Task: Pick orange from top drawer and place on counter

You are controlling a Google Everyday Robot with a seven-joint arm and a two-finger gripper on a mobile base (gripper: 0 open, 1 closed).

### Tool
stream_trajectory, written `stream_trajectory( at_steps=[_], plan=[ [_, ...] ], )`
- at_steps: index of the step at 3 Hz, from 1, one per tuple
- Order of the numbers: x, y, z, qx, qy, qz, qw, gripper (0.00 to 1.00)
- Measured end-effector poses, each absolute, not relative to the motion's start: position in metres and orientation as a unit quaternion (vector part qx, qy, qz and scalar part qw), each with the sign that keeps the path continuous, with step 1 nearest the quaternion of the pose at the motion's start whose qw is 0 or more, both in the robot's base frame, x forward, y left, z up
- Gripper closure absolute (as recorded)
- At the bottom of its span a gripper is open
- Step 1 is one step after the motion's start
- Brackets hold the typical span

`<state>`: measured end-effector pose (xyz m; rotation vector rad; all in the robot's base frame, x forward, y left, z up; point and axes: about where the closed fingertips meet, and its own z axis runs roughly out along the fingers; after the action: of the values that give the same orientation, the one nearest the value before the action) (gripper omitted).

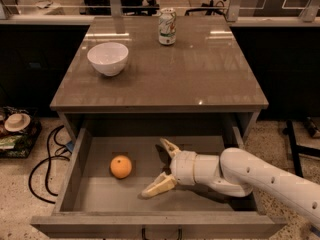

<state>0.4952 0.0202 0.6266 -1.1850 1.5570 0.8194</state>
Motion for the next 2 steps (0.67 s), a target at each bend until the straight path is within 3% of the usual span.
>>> stream_trajectory(
  at_steps=[2],
  plan=[
    [0.489, 0.042, 0.659, -0.507, 0.625, 0.315, 0.504, 0.0]
  ],
)
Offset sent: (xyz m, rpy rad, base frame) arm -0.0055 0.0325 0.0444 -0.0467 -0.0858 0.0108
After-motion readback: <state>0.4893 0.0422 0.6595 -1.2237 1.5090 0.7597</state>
